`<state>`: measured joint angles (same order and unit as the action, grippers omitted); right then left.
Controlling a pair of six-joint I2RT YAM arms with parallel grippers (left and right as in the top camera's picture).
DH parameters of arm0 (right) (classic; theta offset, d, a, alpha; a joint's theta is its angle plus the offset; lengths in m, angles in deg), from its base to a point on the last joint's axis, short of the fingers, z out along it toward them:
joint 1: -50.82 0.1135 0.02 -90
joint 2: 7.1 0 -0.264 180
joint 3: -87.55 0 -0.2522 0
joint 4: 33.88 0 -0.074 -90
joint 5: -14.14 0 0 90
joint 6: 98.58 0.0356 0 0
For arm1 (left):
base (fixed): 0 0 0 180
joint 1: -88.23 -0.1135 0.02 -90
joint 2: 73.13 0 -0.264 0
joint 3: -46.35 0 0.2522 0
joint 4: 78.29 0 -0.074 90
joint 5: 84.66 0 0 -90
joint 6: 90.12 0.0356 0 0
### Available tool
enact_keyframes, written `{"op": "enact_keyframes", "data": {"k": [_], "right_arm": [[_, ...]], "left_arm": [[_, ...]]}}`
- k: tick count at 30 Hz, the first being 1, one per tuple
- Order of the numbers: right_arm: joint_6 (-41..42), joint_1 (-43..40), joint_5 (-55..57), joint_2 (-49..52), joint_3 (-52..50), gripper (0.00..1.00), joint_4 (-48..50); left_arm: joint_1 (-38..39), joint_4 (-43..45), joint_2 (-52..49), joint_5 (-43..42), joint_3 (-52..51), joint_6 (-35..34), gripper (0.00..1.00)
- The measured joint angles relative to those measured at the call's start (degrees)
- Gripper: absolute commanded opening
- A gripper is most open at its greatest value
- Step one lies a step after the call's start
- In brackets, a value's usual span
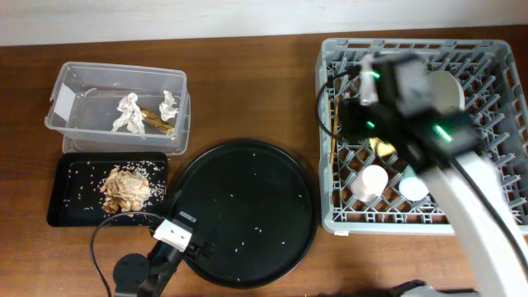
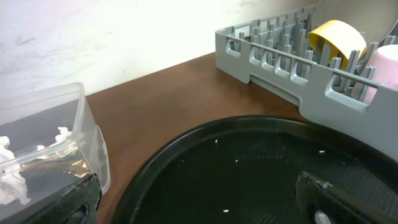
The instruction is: Sort waste into correct bins and load items into the dishwasher rack
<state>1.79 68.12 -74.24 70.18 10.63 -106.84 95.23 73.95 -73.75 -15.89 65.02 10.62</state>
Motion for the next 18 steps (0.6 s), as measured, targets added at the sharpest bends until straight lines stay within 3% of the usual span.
{"op": "enact_keyframes", "data": {"k": [1, 2, 7, 10, 13, 16, 18], "right_arm": [[-0.1, 1.8, -0.2, -6.9, 0.7, 0.69, -0.9], [0.0, 3.9, -0.2, -15.2, 0.8, 0.99, -3.0], [-0.1, 5.4, -0.2, -34.0, 0.8, 0.99, -10.5], [-0.1, 5.4, -0.2, -34.6, 0.7, 0.99, -15.8], [-0.1, 5.4, 0.7, -34.7, 0.5, 0.99, -28.3], [-0.4, 5.0, 3.7, -34.9, 0.3, 0.99, -26.3], [-4.6, -1.5, 2.2, -37.6, -3.6, 0.99, -12.7]], "left_arm": [[0.0, 0.0, -0.1, 0.0, 0.0, 0.0, 0.99], [0.0, 0.1, -0.1, 0.0, 0.0, 0.0, 0.99], [0.0, 0.0, 0.0, 0.0, 0.0, 0.0, 0.99], [0.0, 0.0, 0.0, 0.0, 0.0, 0.0, 0.99], [0.0, 0.0, 0.0, 0.0, 0.0, 0.0, 0.99], [0.0, 0.0, 0.0, 0.0, 0.0, 0.0, 0.99], [0.0, -0.1, 0.0, 0.0, 0.0, 0.0, 0.99]]}}
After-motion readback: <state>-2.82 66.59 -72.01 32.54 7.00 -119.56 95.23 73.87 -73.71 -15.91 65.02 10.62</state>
